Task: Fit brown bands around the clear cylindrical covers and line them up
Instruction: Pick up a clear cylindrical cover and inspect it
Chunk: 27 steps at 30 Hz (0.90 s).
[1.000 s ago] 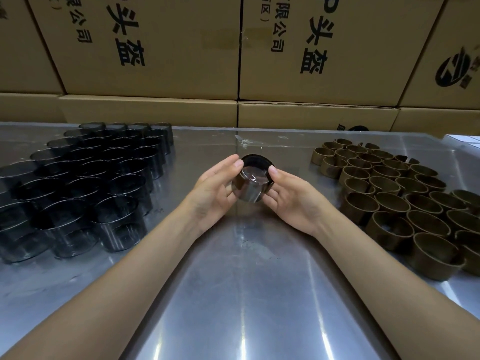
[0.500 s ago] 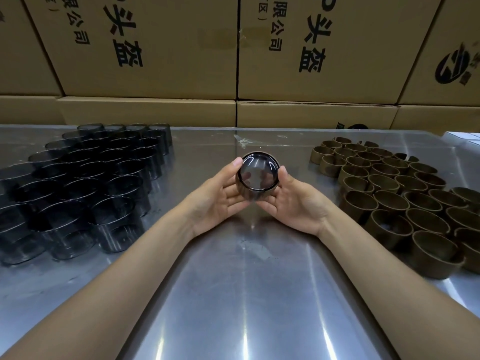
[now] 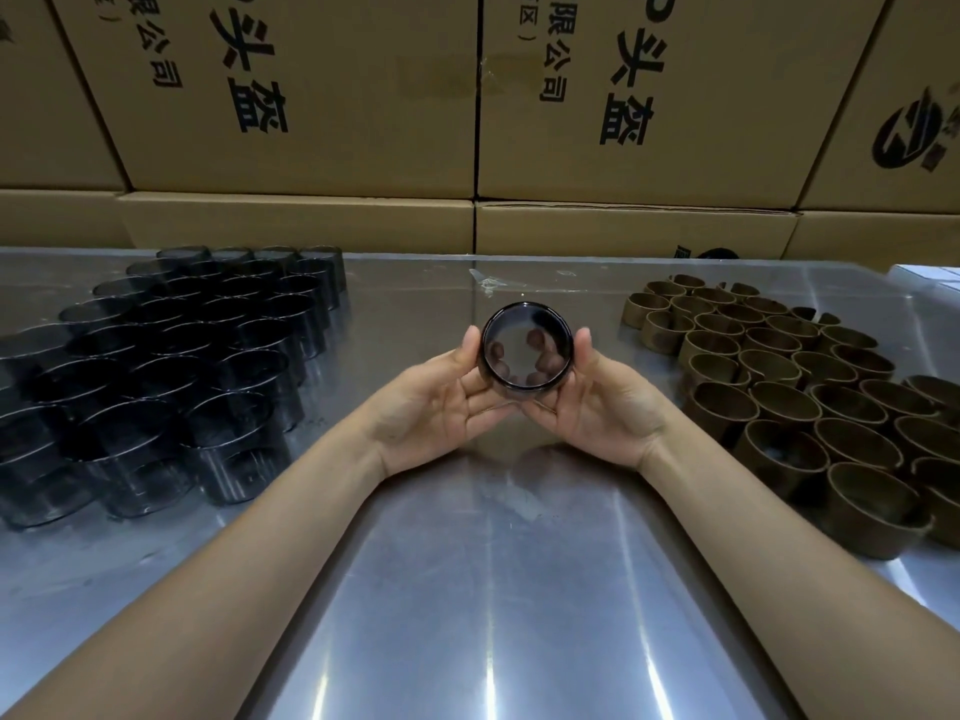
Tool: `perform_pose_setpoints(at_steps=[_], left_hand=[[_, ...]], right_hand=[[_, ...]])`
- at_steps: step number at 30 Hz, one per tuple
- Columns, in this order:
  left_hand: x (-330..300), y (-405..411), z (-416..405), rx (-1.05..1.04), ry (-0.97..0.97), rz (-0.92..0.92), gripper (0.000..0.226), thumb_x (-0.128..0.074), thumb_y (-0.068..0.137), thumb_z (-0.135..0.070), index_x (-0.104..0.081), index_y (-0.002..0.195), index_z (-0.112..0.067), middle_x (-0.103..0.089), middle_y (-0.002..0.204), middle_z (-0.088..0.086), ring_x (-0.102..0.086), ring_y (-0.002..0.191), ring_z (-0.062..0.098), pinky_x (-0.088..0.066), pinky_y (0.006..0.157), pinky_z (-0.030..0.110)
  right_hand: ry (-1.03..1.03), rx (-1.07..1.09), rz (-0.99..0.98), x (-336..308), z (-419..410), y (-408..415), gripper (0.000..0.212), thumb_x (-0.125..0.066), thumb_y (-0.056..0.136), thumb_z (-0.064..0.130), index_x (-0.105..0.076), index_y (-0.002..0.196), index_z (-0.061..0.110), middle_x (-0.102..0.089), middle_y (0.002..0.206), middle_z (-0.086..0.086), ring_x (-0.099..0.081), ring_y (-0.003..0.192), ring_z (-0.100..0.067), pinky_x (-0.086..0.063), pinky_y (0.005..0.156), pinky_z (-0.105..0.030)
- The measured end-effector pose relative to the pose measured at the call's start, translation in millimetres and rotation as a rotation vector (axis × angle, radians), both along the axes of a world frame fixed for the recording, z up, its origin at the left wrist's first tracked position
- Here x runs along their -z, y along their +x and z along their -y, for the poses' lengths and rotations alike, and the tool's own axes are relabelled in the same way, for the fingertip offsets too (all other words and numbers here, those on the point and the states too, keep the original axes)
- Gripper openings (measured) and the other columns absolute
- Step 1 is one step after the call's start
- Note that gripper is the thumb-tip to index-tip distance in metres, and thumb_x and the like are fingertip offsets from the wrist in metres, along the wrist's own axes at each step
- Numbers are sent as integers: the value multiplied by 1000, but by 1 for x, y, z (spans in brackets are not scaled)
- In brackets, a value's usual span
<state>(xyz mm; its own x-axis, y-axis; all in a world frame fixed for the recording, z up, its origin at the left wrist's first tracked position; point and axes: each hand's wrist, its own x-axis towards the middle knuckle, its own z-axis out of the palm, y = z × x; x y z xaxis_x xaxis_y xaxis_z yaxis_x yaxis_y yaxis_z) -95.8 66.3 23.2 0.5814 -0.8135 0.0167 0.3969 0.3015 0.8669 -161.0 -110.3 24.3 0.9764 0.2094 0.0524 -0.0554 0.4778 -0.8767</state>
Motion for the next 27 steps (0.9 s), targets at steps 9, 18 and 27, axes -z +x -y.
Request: perform_pose_setpoints(at_steps=[9,18,27], left_hand=[[-6,-25,38,-574,269,274,47,-37,100,-48,-55,79,-11,-57,82,14,-55,80,23,-46,77,34],[-13,-33,34,-650,161,178,47,-45,98,-42,-53,62,-12,-51,71,14,-50,66,26,-42,70,34],[-12,-29,32,-714,198,249,47,-45,100,-28,-47,56,-12,-47,55,3,-47,49,14,-41,51,21]], right_hand=[[-264,673,1,-12,-35,8,54,-58,89,50,-58,45,20,-59,60,-3,-55,65,-20,-48,78,-40],[-427,678,159,-22,-47,4,56,-42,100,43,-40,52,14,-38,45,6,-38,41,-4,-35,45,-13],[-476,659,153,-21,-50,3,59,-41,100,44,-38,48,17,-38,43,8,-37,41,-5,-35,45,-14]])
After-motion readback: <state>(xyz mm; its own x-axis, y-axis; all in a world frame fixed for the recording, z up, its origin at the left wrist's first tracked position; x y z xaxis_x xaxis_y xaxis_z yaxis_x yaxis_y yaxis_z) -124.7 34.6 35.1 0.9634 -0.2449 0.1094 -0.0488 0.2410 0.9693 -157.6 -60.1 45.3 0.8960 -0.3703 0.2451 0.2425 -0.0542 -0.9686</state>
